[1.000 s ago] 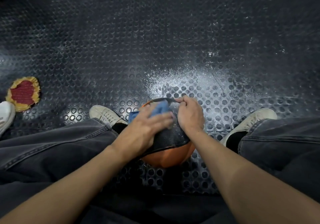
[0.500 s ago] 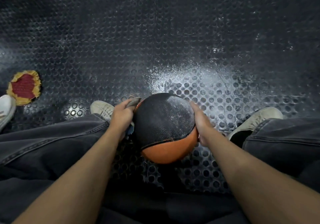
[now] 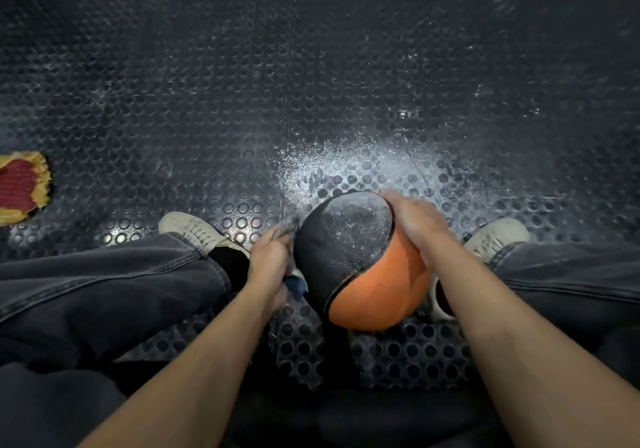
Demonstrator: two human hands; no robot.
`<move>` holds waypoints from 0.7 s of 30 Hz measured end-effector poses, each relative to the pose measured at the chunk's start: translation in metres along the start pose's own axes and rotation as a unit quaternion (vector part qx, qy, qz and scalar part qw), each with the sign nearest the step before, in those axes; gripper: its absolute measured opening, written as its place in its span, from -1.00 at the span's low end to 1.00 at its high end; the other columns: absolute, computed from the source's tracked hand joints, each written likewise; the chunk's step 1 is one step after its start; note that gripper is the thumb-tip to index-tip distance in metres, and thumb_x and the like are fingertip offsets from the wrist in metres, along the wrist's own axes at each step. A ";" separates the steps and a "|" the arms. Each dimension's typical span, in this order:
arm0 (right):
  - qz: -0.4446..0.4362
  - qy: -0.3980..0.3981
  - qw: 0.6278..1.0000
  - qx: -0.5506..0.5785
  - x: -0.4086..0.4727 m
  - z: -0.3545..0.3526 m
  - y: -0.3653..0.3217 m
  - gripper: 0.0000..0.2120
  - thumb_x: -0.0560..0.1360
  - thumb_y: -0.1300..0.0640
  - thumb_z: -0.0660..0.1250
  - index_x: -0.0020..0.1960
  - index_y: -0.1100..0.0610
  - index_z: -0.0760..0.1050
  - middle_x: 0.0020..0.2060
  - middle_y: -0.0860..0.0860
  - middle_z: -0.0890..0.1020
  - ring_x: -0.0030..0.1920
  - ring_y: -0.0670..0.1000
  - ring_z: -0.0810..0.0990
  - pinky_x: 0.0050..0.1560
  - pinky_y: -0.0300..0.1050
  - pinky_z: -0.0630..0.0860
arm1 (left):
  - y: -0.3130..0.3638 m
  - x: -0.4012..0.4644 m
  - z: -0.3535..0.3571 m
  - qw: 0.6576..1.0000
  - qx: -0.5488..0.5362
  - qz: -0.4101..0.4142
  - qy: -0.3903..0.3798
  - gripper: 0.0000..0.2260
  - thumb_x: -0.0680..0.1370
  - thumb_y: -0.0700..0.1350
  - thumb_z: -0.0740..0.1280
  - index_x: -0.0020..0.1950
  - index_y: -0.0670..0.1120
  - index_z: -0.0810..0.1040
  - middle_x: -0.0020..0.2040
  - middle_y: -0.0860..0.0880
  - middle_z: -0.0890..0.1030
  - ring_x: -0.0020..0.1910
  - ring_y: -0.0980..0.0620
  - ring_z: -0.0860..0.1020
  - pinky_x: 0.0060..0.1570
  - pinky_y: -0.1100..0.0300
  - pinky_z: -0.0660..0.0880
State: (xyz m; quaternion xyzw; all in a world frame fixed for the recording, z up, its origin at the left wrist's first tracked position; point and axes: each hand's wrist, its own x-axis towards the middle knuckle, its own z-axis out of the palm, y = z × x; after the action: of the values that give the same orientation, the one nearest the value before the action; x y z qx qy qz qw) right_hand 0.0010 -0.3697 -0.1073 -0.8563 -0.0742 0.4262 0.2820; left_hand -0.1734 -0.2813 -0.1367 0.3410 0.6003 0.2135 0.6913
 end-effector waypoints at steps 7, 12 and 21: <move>-0.036 0.206 0.977 -0.040 -0.030 0.043 0.015 -0.59 0.65 -0.12 0.05 0.46 -0.19 0.37 0.46 0.00 0.37 0.45 0.13 0.30 0.47 0.27 0.14 | -0.006 -0.027 0.014 0.893 0.355 0.278 -0.021 -0.70 0.65 -0.01 0.17 0.26 -0.09 0.56 0.23 -0.02 0.56 0.23 0.07 0.47 0.23 0.28 0.31; -0.002 0.201 0.979 -0.025 -0.025 0.037 0.000 -0.61 0.63 -0.06 0.04 0.40 -0.16 0.43 0.41 0.04 0.40 0.41 0.16 0.32 0.40 0.28 0.13 | -0.040 -0.073 0.023 0.799 0.444 0.405 -0.006 -0.62 0.62 -0.02 0.14 0.32 -0.17 0.52 0.33 -0.08 0.50 0.27 -0.08 0.42 0.37 0.35 0.11; 0.015 0.172 0.983 -0.057 -0.013 0.024 0.000 -0.69 0.57 -0.15 0.12 0.23 -0.08 0.45 0.30 0.09 0.39 0.31 0.21 0.35 0.33 0.24 0.20 | -0.023 -0.064 0.017 0.782 0.473 0.396 -0.087 -0.64 0.67 -0.02 0.07 0.42 -0.08 0.43 0.44 0.00 0.40 0.44 0.01 0.31 0.50 0.12 0.08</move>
State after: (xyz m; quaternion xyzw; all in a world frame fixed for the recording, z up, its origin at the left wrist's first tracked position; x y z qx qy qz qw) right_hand -0.0259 -0.3647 -0.1100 -0.9324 -0.0361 0.2718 0.2354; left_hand -0.1712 -0.3457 -0.1086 0.8497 0.3757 0.1272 0.3473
